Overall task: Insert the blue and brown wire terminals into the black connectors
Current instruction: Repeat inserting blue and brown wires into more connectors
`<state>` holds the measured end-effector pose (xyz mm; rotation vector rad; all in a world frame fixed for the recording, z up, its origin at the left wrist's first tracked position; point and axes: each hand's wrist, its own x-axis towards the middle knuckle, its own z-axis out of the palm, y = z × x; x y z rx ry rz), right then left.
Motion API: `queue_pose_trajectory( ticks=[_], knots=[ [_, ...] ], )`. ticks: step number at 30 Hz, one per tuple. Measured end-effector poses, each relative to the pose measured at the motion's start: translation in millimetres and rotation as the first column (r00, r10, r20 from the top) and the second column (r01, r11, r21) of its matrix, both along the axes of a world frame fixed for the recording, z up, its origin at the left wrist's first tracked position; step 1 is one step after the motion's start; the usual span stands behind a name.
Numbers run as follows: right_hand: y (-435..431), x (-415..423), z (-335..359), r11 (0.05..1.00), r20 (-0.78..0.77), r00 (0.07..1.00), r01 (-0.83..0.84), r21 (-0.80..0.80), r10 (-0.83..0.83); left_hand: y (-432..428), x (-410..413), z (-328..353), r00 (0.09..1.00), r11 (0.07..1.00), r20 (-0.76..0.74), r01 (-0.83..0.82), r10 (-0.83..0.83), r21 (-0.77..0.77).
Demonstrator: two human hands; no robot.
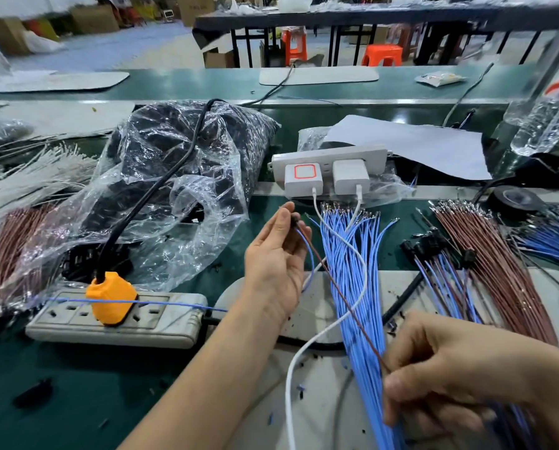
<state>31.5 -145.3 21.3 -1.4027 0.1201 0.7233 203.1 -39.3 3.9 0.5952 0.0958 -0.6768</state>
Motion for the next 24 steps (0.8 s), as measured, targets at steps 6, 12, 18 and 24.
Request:
queue_pose_trajectory(
  ticks=[6, 12, 18, 24],
  knots=[
    [1, 7, -9, 0.883, 0.202, 0.881, 0.455, -0.118, -0.427, -2, -23, -1, 0.777, 0.973, 0.626, -0.091, -0.063, 0.211],
    [7, 14, -12, 0.558, 0.589, 0.468, 0.829, -0.035, -0.659, -1, -50, -5, 0.353, 0.956, 0.917, -0.147, -0.188, 0.253],
    [13, 14, -12, 0.447, 0.795, 0.386, 0.879, -0.164, -0.467, 0, -52, -8, 0.094, 0.937, 0.983, -0.299, -0.157, 0.178],
    [8, 14, -18, 0.340, 0.869, 0.404, 0.891, -0.302, -0.285, 2, -54, -6, 0.074, 0.934, 0.977, -0.286, -0.200, 0.213]
  ],
)
